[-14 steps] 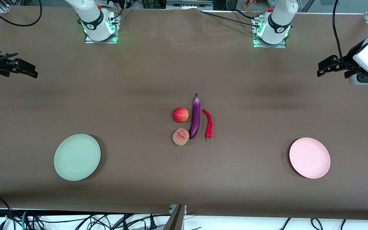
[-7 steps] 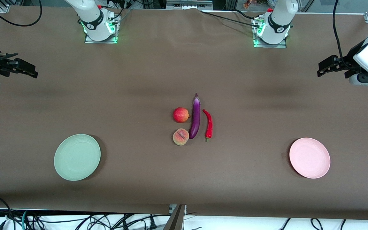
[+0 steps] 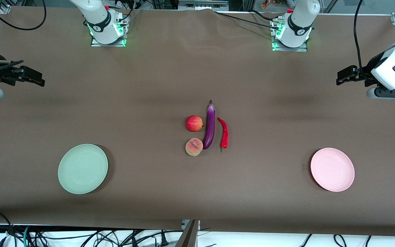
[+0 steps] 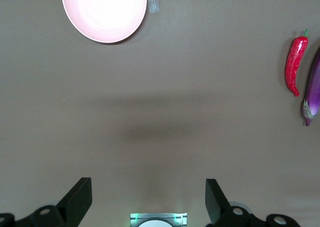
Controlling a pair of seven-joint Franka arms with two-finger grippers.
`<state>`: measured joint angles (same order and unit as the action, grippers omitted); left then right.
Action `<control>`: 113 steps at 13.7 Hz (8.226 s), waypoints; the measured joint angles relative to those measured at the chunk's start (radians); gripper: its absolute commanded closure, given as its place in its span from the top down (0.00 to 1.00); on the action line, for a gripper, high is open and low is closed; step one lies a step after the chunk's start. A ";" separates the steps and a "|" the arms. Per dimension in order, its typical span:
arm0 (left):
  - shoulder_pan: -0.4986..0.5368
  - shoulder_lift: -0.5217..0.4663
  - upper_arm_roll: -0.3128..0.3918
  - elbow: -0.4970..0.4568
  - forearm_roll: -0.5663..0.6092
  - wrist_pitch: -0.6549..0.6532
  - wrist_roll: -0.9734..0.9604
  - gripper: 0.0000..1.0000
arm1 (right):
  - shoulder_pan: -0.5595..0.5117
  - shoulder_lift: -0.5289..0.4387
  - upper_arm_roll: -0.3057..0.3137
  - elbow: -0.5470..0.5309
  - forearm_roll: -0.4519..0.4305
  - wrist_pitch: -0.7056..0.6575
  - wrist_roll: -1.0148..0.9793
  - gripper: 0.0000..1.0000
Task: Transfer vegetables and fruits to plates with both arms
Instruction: 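Reach the left gripper to the chili while the right gripper reaches the apple, then carry the chili to the pink plate while the right gripper grasps the apple, then release the chili while the right gripper carries the apple to the green plate, then carry the eggplant to the pink plate while the right gripper releases the apple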
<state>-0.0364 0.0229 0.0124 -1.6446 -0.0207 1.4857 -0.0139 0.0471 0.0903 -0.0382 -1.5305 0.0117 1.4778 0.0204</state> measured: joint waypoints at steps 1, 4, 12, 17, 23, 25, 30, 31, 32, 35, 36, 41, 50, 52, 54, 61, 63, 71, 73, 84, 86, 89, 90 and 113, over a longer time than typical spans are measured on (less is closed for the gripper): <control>0.000 0.000 0.000 0.001 0.000 0.000 0.000 1.00 | 0.008 0.011 0.002 0.000 0.000 0.006 0.000 1.00; -0.006 0.000 -0.007 0.007 0.000 0.000 0.000 1.00 | 0.027 0.044 0.004 0.001 0.000 0.014 0.000 1.00; -0.046 0.212 -0.152 0.001 -0.044 0.126 -0.062 1.00 | 0.058 0.092 0.005 0.003 0.006 0.016 0.000 1.00; -0.166 0.373 -0.184 0.002 -0.045 0.348 -0.304 1.00 | 0.195 0.197 0.011 0.003 0.027 0.200 0.162 1.00; -0.304 0.559 -0.185 0.001 -0.045 0.653 -0.393 0.98 | 0.270 0.354 0.012 0.003 0.134 0.352 0.300 1.00; -0.325 0.614 -0.185 0.001 -0.045 0.746 -0.403 0.84 | 0.275 0.398 0.012 0.004 0.139 0.388 0.300 1.00; -0.361 0.708 -0.181 -0.002 -0.036 0.906 -0.412 0.52 | 0.350 0.450 0.012 0.006 0.164 0.437 0.320 1.00; -0.363 0.718 -0.180 -0.002 -0.032 0.922 -0.413 0.43 | 0.369 0.460 0.012 0.006 0.196 0.462 0.330 1.00; -0.364 0.724 -0.180 -0.002 -0.030 0.934 -0.413 0.33 | 0.388 0.471 0.012 0.007 0.226 0.486 0.338 1.00; -0.372 0.733 -0.174 -0.003 -0.029 0.940 -0.415 0.09 | 0.445 0.506 0.013 0.008 0.252 0.536 0.386 1.00; -0.373 0.733 -0.166 -0.002 -0.029 0.940 -0.415 0.08 | 0.461 0.516 0.013 0.008 0.252 0.545 0.397 1.00; -0.368 0.688 -0.031 0.020 0.043 0.864 -0.415 0.08 | 0.558 0.574 0.014 0.009 0.255 0.664 0.485 1.00; -0.268 0.588 0.230 0.023 0.147 0.725 -0.018 0.08 | 0.615 0.629 0.014 0.010 0.334 0.823 0.533 1.00; -0.197 0.591 0.234 0.022 0.179 0.737 0.112 0.08 | 0.627 0.638 0.014 0.010 0.337 0.850 0.549 1.00; -0.132 0.603 0.234 0.023 0.194 0.782 0.179 0.08 | 0.642 0.652 0.014 0.010 0.337 0.884 0.556 1.00; -0.049 0.735 0.237 0.068 0.232 0.929 0.194 0.10 | 0.663 0.683 0.014 0.011 0.338 0.945 0.558 1.00; -0.050 0.746 0.235 0.078 0.232 0.935 0.194 0.13 | 0.664 0.684 0.014 0.011 0.337 0.945 0.557 1.00; -0.051 0.782 0.233 0.125 0.232 0.940 0.194 1.00 | 0.668 0.698 0.014 0.011 0.315 0.946 0.554 0.79; -0.051 0.782 0.232 0.133 0.232 0.941 0.194 1.00 | 0.674 0.701 0.013 0.012 0.314 0.953 0.554 0.33; -0.057 0.611 0.056 0.174 0.127 0.568 0.082 1.00 | 0.580 0.609 -0.112 0.126 0.239 0.630 0.333 0.26; -0.058 0.575 -0.050 0.173 0.119 0.495 -0.032 1.00 | 0.477 0.580 -0.124 0.133 0.239 0.560 0.148 0.26; -0.067 0.571 -0.229 0.162 0.119 0.473 -0.243 1.00 | 0.318 0.577 -0.126 0.130 0.238 0.523 -0.135 0.26; -0.077 0.573 -0.275 0.153 0.119 0.473 -0.300 1.00 | 0.273 0.580 -0.127 0.130 0.238 0.513 -0.216 0.26; -0.341 0.707 -0.226 0.060 0.214 0.728 -0.713 0.00 | 0.009 0.723 -0.124 0.120 0.149 0.744 -0.549 0.99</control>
<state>-0.3769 0.7299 -0.2134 -1.5851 0.1937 2.2133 -0.7269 0.0561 0.8132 -0.1623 -1.4103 0.1608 2.2223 -0.5285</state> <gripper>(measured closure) 0.634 0.026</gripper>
